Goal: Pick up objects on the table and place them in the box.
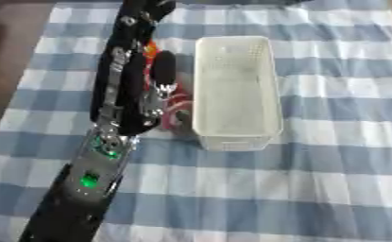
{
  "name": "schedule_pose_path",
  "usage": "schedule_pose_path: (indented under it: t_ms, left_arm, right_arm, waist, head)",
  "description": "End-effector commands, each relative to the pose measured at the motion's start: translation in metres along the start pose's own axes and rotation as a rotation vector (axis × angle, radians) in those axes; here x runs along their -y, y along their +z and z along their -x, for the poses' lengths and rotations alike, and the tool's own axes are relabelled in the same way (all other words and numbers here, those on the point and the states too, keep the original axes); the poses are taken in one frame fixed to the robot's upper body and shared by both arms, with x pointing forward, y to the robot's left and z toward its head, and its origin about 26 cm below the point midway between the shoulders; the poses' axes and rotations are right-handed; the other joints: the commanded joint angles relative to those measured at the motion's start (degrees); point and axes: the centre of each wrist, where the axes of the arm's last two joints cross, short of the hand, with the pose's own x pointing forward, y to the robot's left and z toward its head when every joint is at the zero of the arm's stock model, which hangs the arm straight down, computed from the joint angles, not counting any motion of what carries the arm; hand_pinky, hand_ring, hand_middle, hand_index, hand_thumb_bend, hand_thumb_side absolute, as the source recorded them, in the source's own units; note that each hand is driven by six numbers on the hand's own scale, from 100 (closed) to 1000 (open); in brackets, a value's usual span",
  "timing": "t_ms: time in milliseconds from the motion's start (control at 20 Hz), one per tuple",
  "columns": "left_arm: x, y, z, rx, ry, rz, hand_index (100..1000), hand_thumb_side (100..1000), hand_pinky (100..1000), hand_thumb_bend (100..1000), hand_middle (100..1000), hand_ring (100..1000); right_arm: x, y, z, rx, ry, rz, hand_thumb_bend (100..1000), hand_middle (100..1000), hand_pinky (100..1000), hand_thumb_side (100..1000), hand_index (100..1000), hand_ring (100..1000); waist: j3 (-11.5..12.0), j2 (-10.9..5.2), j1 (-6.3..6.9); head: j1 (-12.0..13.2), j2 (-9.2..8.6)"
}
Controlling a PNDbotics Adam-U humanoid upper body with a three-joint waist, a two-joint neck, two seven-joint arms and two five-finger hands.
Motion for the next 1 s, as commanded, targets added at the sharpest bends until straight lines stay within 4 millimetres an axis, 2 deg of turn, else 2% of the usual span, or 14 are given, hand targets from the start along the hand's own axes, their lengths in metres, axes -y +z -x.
schedule_pose_path:
  t_ms: [50,200,350,400,450,500,550,600,700,800,1000]
  left_arm:
    - [-0.009,-0.004,-0.002,0.041,-0.017,0.052,1000,684,885,100,981,949]
    - [-0.016,-0.003,-0.002,0.041,0.029,0.101,1000,663,879,100,982,943]
    - [-0.040,-0.005,-0.001,0.065,-0.002,0.202,1000,597,887,100,978,943]
    - [-0.053,-0.007,-0.001,0.081,-0.055,0.260,1000,554,877,100,974,933]
    - [-0.068,-0.010,-0.001,0.102,-0.127,0.327,994,422,806,100,954,882]
    - [-0.083,-0.014,-0.002,0.122,-0.210,0.393,976,337,694,100,920,819]
    - [-0.095,-0.018,-0.004,0.141,-0.288,0.450,970,288,661,100,897,792]
    - [-0.105,-0.022,-0.005,0.157,-0.353,0.496,963,235,655,156,875,778]
    - [-0.120,-0.029,-0.009,0.189,-0.477,0.594,944,100,666,474,839,770]
    - [-0.133,-0.037,-0.013,0.221,-0.592,0.683,908,100,642,792,780,744]
    - [-0.154,-0.052,-0.021,0.309,-0.830,0.821,917,100,689,812,813,765]
  right_arm:
    - [0.001,-0.006,-0.002,0.024,0.002,-0.012,100,953,798,581,940,930]
    - [0.001,-0.005,-0.001,0.023,0.000,-0.023,100,954,799,579,941,930]
    - [0.002,-0.005,0.000,0.021,0.000,-0.034,100,954,800,575,941,931]
    - [0.002,-0.005,0.000,0.022,0.001,-0.038,100,954,800,574,941,931]
    - [0.002,-0.005,0.000,0.022,0.002,-0.042,100,954,799,573,941,931]
    - [0.002,-0.005,0.001,0.021,0.004,-0.045,100,954,800,574,941,931]
    - [0.003,-0.005,0.001,0.020,0.006,-0.048,100,954,800,574,942,932]
    - [0.003,-0.004,0.001,0.017,0.006,-0.051,100,954,801,574,942,932]
    - [0.003,-0.003,0.002,0.014,0.006,-0.056,100,954,800,572,942,932]
    - [0.003,-0.003,0.002,0.011,0.007,-0.059,100,953,800,571,941,931]
    - [0.005,-0.001,0.004,0.001,0.013,-0.064,100,951,799,571,941,931]
  waist:
    - [0.1,-0.58,0.14]
    - [-0.1,-0.44,0.52]
    - [-0.3,-0.29,0.87]
    - [-0.4,-0.26,1.01]
    - [-0.5,-0.27,1.17]
    - [-0.5,-0.30,1.36]
    - [-0.5,-0.35,1.58]
    - [-0.6,-0.38,1.76]
    - [-0.8,-0.45,2.05]
    - [-0.9,-0.55,2.27]
    - [-0.8,-0.67,2.70]
  head:
    - [-0.5,0.45]
    - [0.1,0.71]
    - [0.6,0.85]
    - [0.6,0.89]
    - [0.5,0.92]
    - [0.4,0.96]
    - [0.3,0.94]
    - [0.3,0.89]
    - [0.1,0.80]
    - [0.1,0.71]
    - [0.0,0.70]
